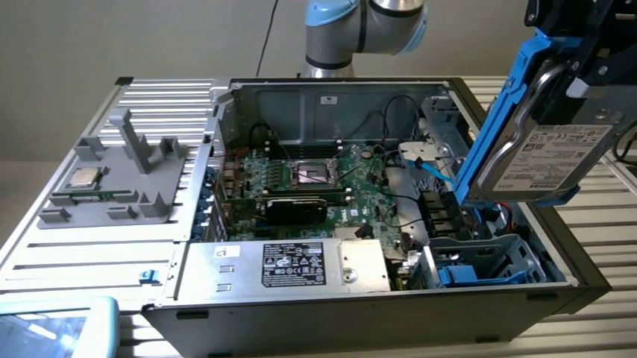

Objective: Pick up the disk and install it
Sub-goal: 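Insert the disk into the insertion slot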

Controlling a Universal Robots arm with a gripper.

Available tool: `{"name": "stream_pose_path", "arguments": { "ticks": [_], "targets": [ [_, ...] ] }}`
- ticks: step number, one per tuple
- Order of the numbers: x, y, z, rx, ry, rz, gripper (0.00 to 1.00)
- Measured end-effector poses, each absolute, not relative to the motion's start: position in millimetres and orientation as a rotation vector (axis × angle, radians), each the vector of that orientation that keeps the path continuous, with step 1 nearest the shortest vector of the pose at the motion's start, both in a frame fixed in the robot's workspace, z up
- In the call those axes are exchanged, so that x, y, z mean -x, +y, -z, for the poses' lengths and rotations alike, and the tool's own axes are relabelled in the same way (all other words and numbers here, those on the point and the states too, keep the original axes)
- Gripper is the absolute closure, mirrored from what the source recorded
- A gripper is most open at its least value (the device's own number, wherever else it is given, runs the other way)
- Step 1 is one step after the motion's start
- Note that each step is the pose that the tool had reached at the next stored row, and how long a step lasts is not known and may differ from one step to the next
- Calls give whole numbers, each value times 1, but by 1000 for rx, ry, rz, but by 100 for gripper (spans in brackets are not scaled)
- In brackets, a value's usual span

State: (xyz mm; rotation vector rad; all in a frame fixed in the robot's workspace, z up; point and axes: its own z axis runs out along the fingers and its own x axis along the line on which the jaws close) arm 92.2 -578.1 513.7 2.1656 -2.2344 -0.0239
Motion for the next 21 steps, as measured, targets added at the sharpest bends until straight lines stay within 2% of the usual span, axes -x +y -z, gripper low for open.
{"name": "stream_pose_path", "arguments": {
  "ticks": [21],
  "targets": [
    [-94,-590,-506,-2156,-2249,29,63]
  ]
}}
